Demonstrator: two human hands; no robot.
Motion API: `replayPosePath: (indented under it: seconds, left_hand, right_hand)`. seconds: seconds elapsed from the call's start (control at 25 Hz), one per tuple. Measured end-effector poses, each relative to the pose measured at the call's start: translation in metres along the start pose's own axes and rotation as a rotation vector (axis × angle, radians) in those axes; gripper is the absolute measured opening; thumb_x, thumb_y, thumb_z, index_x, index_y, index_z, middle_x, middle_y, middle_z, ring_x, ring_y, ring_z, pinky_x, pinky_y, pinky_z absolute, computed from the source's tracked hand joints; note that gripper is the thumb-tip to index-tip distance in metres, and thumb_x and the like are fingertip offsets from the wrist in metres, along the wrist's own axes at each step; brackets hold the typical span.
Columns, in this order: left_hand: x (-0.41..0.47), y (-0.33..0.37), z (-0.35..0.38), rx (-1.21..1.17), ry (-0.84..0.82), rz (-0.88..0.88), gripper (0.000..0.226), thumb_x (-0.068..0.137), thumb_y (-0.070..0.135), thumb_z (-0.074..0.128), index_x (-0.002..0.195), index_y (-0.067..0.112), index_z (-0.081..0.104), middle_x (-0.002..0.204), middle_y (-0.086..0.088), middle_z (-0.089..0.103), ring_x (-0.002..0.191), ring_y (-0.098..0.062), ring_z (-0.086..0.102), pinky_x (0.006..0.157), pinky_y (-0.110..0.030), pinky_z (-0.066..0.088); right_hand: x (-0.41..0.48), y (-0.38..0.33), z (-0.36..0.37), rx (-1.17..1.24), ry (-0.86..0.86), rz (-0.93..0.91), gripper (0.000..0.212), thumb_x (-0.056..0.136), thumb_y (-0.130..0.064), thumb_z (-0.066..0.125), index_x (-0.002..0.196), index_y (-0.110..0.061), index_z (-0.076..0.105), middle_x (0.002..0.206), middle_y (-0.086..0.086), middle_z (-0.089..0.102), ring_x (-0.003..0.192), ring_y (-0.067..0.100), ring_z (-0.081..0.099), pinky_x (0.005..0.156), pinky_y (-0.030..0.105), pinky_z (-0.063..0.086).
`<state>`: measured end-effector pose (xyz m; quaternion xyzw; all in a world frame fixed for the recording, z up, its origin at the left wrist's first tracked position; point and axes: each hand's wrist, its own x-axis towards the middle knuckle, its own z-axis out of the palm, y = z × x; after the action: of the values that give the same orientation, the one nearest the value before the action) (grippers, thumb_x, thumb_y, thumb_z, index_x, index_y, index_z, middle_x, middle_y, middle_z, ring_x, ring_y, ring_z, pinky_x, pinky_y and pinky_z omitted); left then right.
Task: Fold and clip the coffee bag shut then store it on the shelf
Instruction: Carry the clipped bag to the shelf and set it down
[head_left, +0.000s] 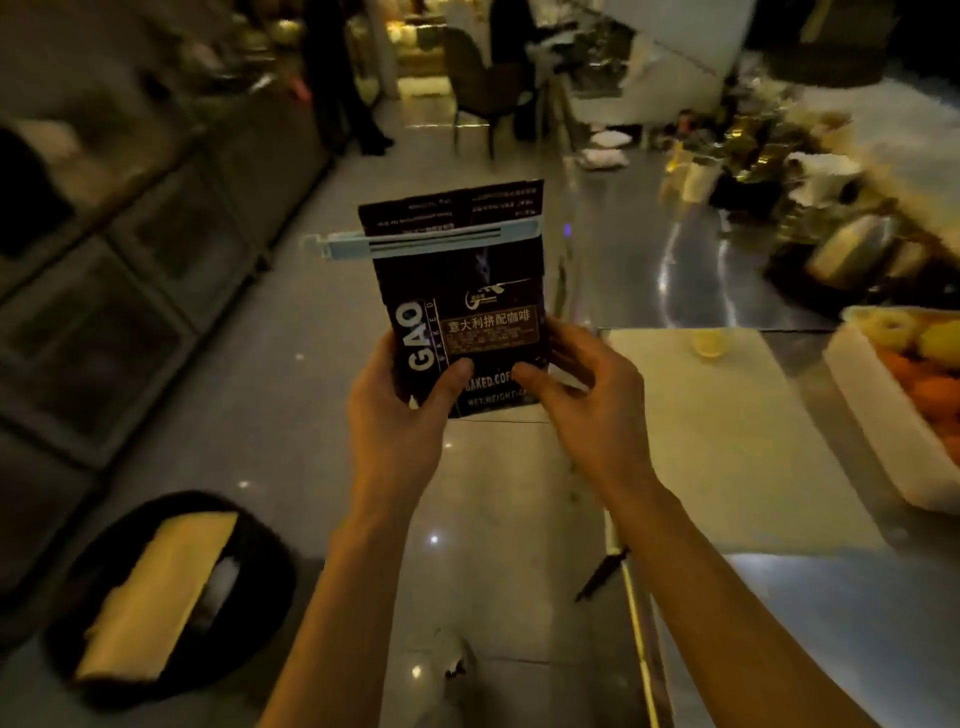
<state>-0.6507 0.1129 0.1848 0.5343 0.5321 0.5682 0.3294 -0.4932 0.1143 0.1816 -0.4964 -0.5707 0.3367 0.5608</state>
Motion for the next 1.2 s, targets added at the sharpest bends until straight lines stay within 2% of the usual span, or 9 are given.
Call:
replayPosePath:
  seconds: [0.16, 0.28, 0.48, 0.6, 0.88, 1.0, 1.12, 1.2]
  left_hand:
    - [-0.016, -0.007, -0.119, 0.092, 0.271, 0.003, 0.048, 0.086, 0.018, 0.070, 0.131, 0.015, 0.053, 0.120, 0.002, 0.068, 0.112, -0.009, 0.065, 0.094, -0.038, 0.056]
    - [-0.037, -0.012, -0.207, 0.106, 0.464, -0.014, 0.048, 0.087, 0.016, 0.070, 0.132, 0.014, 0.053, 0.119, 0.004, 0.069, 0.111, -0.006, 0.065, 0.094, -0.031, 0.056]
    - [-0.099, -0.021, -0.398, 0.172, 0.730, -0.005, 0.047, 0.088, 0.013, 0.070, 0.132, 0.010, 0.052, 0.119, -0.002, 0.069, 0.112, -0.011, 0.066, 0.095, -0.038, 0.056]
    - [-0.136, -0.027, -0.492, 0.222, 0.861, -0.020, 0.049, 0.088, 0.013, 0.069, 0.134, 0.011, 0.051, 0.121, -0.001, 0.068, 0.113, -0.009, 0.065, 0.095, -0.035, 0.055]
    - [-0.201, -0.035, -0.642, 0.325, 1.122, -0.096, 0.053, 0.089, 0.017, 0.068, 0.137, 0.016, 0.047, 0.123, 0.006, 0.066, 0.115, -0.001, 0.061, 0.097, -0.025, 0.052]
    - [-0.214, -0.047, -0.686, 0.347, 1.214, -0.132, 0.054, 0.090, 0.019, 0.068, 0.139, 0.019, 0.046, 0.125, 0.007, 0.064, 0.116, 0.000, 0.059, 0.099, -0.025, 0.051]
    - [-0.216, -0.063, -0.731, 0.413, 1.306, -0.164, 0.052, 0.089, 0.022, 0.069, 0.137, 0.020, 0.048, 0.128, 0.001, 0.061, 0.118, -0.005, 0.059, 0.100, -0.031, 0.052]
    - [-0.208, -0.074, -0.759, 0.423, 1.371, -0.178, 0.049, 0.088, 0.021, 0.070, 0.134, 0.018, 0.052, 0.123, 0.001, 0.065, 0.114, -0.005, 0.062, 0.096, -0.029, 0.054]
  right_hand:
    - [-0.015, -0.032, 0.115, 0.071, -0.269, -0.076, 0.049, 0.085, -0.010, 0.071, 0.131, -0.016, 0.056, 0.113, -0.015, 0.062, 0.107, 0.000, 0.061, 0.078, 0.003, 0.047]
    - [-0.040, -0.056, 0.201, 0.116, -0.434, -0.131, 0.047, 0.086, -0.009, 0.070, 0.131, -0.016, 0.056, 0.113, -0.014, 0.063, 0.104, -0.004, 0.060, 0.078, 0.005, 0.049]
    - [-0.124, -0.109, 0.384, 0.207, -0.718, -0.163, 0.046, 0.086, -0.011, 0.070, 0.129, -0.018, 0.058, 0.112, -0.012, 0.065, 0.103, -0.007, 0.059, 0.077, 0.004, 0.049]
    - [-0.178, -0.139, 0.474, 0.271, -0.846, -0.211, 0.044, 0.087, -0.011, 0.069, 0.129, -0.018, 0.058, 0.110, -0.014, 0.064, 0.103, -0.007, 0.059, 0.077, 0.003, 0.047]
    - [-0.276, -0.185, 0.631, 0.333, -1.104, -0.292, 0.042, 0.088, -0.014, 0.069, 0.128, -0.021, 0.056, 0.107, -0.025, 0.061, 0.103, -0.007, 0.061, 0.079, 0.007, 0.050]
    - [-0.299, -0.194, 0.684, 0.351, -1.200, -0.315, 0.043, 0.088, -0.014, 0.069, 0.129, -0.018, 0.056, 0.110, -0.021, 0.061, 0.106, -0.004, 0.060, 0.083, 0.008, 0.050]
    - [-0.313, -0.198, 0.740, 0.380, -1.287, -0.297, 0.045, 0.087, -0.013, 0.069, 0.130, -0.015, 0.055, 0.114, -0.012, 0.064, 0.110, 0.004, 0.062, 0.088, 0.016, 0.054]
    - [-0.318, -0.198, 0.780, 0.402, -1.341, -0.301, 0.045, 0.087, -0.014, 0.069, 0.130, -0.018, 0.055, 0.112, -0.018, 0.063, 0.113, 0.005, 0.061, 0.091, 0.024, 0.055]
